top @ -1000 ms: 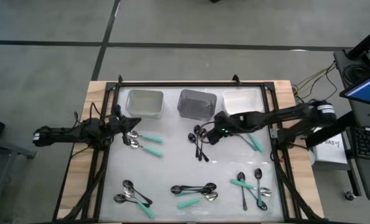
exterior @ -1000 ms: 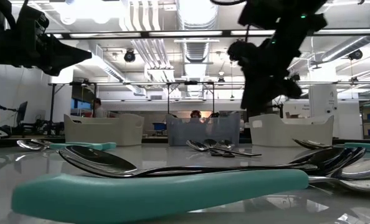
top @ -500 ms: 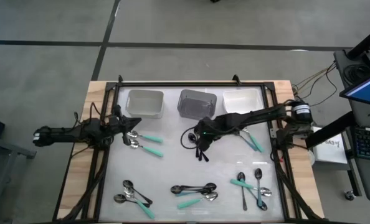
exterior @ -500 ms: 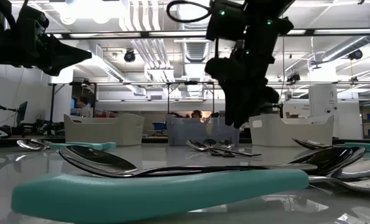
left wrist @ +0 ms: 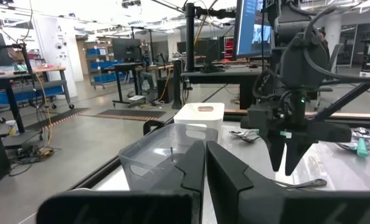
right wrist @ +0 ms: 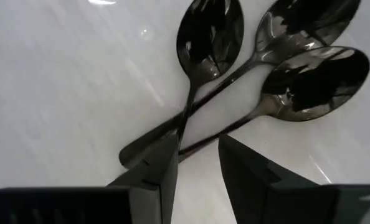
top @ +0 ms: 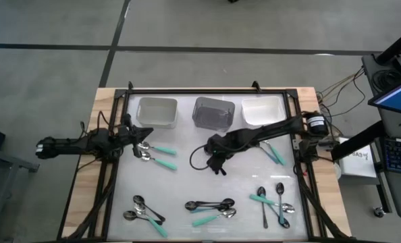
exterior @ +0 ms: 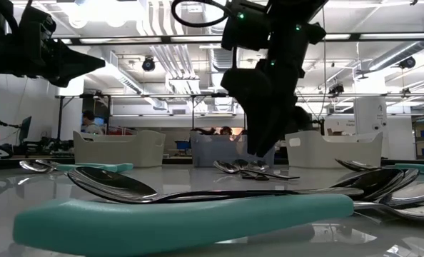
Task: Sort silverware by color (type)
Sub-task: Put the black spoon into the top black bin
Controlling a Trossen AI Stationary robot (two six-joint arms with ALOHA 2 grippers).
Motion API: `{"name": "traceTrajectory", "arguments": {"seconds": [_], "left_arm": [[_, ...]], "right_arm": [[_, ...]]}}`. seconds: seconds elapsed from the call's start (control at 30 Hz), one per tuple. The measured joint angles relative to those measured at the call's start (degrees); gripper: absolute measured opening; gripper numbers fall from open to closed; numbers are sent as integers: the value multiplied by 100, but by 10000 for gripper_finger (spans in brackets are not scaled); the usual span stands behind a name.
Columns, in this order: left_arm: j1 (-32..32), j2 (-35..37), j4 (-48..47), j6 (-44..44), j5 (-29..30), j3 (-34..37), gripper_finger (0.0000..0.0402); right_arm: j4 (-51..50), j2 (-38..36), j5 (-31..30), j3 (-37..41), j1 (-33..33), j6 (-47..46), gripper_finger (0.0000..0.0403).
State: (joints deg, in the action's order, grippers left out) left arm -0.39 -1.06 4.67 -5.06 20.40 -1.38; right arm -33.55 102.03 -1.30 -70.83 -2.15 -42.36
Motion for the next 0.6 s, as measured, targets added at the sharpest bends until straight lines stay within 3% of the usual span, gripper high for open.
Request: {"name": "traceTrajectory", "arguments": {"seconds": [0.6], "left_arm": [[-1,0,2,-1,1,0,0]], "right_arm": [[340,265,-30,7,-137,1,107]]}}
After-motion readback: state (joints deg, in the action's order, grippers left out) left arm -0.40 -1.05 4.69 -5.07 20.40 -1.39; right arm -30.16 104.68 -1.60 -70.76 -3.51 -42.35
